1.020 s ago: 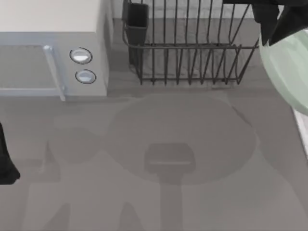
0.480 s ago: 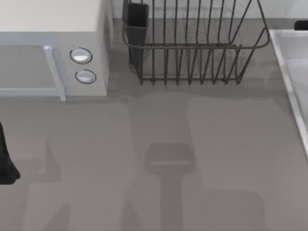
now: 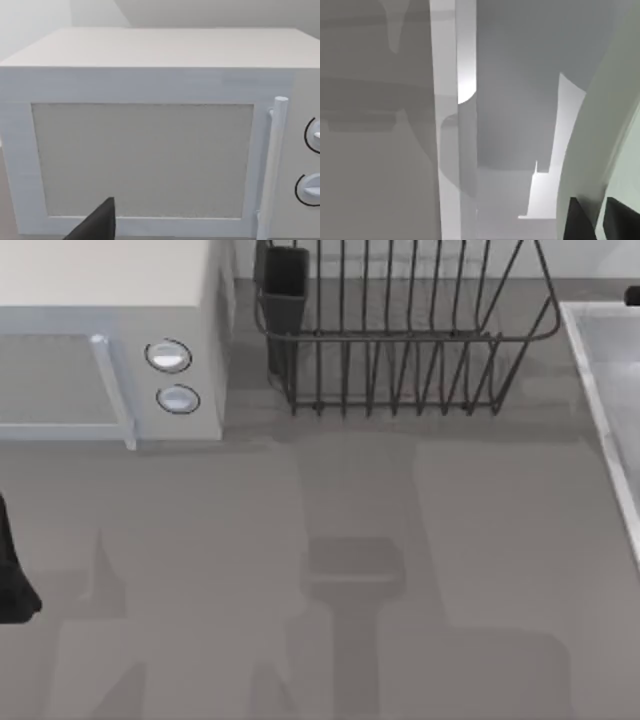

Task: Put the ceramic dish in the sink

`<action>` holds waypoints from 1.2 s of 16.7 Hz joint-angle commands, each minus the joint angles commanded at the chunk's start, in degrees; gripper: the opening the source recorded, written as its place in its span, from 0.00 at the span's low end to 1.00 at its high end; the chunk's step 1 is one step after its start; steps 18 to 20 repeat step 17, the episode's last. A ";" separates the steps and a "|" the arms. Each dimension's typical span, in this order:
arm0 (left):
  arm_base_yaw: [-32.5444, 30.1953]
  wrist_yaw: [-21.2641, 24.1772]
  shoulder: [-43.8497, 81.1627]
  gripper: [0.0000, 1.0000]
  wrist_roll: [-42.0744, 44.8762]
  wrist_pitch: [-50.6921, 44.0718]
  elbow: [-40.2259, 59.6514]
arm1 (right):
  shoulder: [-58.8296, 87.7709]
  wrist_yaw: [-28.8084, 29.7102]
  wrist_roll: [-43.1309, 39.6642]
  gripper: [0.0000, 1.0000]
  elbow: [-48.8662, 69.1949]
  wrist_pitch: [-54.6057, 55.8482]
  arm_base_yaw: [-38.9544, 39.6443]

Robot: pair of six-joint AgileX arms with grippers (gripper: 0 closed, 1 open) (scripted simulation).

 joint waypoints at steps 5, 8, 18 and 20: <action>0.00 0.00 0.00 1.00 0.00 0.00 0.00 | 0.00 0.00 0.00 0.53 0.00 0.00 0.00; 0.00 0.00 0.00 1.00 0.00 0.00 0.00 | 0.00 0.00 0.00 0.75 0.00 0.00 0.00; 0.00 0.00 0.00 1.00 0.00 0.00 0.00 | 0.00 0.00 0.00 1.00 0.00 0.00 0.00; 0.00 0.00 0.00 1.00 0.00 0.00 0.00 | 0.00 0.00 0.00 1.00 0.00 0.00 0.00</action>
